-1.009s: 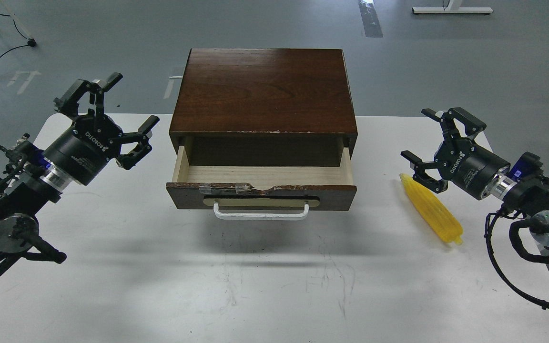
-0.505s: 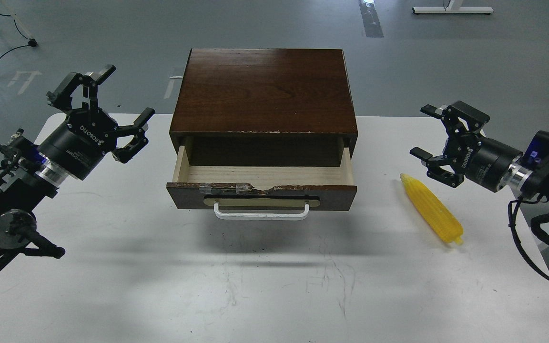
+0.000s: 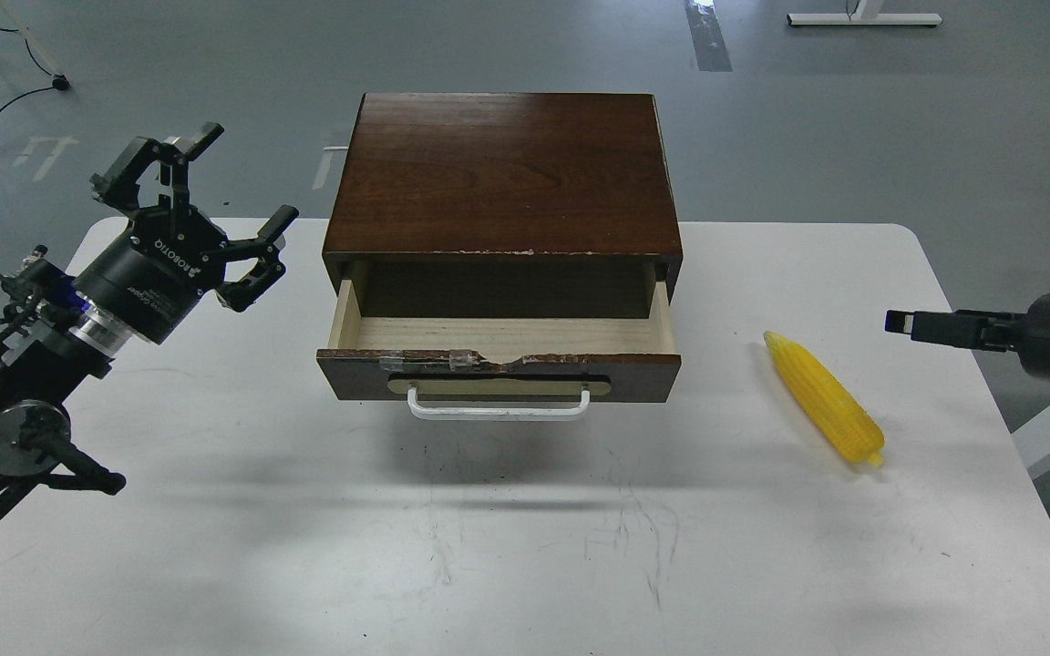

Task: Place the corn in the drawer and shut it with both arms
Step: 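Lower the right gripper onto the corn cob and close on it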

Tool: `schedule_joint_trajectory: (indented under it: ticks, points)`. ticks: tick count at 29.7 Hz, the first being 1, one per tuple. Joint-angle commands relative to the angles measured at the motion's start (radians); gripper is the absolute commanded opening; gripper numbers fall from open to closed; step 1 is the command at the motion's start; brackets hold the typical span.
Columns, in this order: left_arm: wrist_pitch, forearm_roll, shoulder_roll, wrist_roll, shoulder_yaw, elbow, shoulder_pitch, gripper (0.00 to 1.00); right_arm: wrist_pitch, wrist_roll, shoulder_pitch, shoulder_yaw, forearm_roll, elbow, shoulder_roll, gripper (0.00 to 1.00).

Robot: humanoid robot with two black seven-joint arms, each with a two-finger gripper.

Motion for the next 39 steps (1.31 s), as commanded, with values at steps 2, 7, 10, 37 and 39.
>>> schedule_joint_trajectory:
  ticks: [2,7,10,37,39]
  points:
    - [0.0,0.0,0.0,0.0,0.0,0.0,0.0,1.0,-0.049,0.0,-0.003,-0.076,-0.006,-0.05,0.087,1.0]
    - [0.0,0.0,-0.005,0.0,-0.002,0.0,0.0,1.0,-0.054,0.0,-0.003,-0.125,-0.006,-0.102,0.162,1.0]
    - [0.0,0.0,-0.012,0.0,-0.003,0.0,-0.002,1.0,-0.063,0.0,-0.002,-0.139,-0.006,-0.101,0.19,0.99]
    - [0.0,0.0,-0.014,0.0,-0.011,0.0,-0.002,1.0,-0.074,0.0,0.125,-0.176,0.009,-0.021,0.158,0.11]
    - [0.0,0.0,-0.014,0.0,-0.011,0.0,-0.002,1.0,-0.074,0.0,0.2,-0.174,0.014,0.008,0.138,0.11]
